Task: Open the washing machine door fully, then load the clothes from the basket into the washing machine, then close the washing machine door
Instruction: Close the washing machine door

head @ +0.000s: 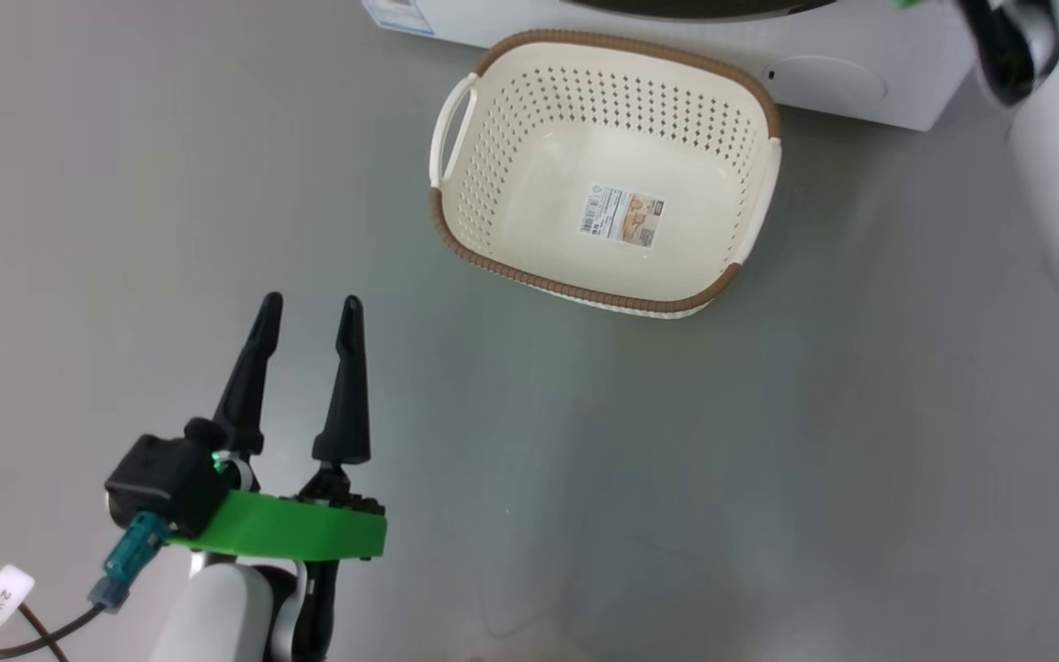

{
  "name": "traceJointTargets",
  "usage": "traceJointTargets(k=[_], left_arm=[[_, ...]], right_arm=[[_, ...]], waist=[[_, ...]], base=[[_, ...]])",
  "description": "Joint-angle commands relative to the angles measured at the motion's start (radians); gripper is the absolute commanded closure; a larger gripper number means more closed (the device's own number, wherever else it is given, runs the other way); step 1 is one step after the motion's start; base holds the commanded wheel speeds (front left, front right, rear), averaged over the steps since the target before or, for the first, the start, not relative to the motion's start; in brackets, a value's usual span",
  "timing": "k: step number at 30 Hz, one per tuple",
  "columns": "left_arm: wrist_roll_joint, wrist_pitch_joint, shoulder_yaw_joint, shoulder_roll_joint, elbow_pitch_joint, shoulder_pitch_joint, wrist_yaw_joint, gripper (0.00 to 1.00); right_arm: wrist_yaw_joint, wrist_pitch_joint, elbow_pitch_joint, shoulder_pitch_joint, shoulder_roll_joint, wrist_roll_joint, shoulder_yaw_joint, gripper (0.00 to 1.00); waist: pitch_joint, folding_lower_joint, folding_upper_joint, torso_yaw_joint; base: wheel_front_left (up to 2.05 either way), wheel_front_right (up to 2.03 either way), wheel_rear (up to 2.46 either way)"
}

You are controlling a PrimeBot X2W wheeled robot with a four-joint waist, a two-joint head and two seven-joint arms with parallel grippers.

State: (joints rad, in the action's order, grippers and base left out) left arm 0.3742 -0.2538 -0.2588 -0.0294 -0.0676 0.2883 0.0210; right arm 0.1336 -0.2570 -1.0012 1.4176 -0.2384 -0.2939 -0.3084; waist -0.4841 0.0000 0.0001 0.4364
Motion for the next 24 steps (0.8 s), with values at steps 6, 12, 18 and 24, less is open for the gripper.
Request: traceJointTargets(k=[6, 12, 18, 24], left_arm=[[-0.026, -0.008, 0.061, -0.021, 0.011, -0.010, 0.000, 0.00], [-0.043, -0.008, 0.073, -0.021, 0.007, -0.027, 0.005, 0.00], [-0.061, -0.008, 0.088, -0.021, -0.002, -0.045, 0.013, 0.00], [-0.091, -0.008, 0.110, -0.024, -0.021, -0.073, 0.025, 0.00]], right_arm=[[-0.003, -0.005, 0.171, -0.176, 0.036, -0.031, -0.030, 1.00], [-0.003, -0.005, 0.360, -0.404, 0.004, -0.069, -0.008, 1.00], [-0.003, -0.005, 0.540, -0.654, 0.009, -0.061, 0.098, 0.37], [-0.003, -0.005, 0.647, -0.855, 0.038, -0.016, 0.161, 0.00]], waist=[[0.039, 0.0000, -0.0001, -0.048], [0.083, 0.0000, -0.0001, -0.084], [0.129, 0.0000, -0.0001, -0.123], [0.180, 0.0000, -0.0001, -0.166]], base=[[0.00, 0.00, 0.00], [0.00, 0.00, 0.00], [0.00, 0.00, 0.00], [0.00, 0.00, 0.00]])
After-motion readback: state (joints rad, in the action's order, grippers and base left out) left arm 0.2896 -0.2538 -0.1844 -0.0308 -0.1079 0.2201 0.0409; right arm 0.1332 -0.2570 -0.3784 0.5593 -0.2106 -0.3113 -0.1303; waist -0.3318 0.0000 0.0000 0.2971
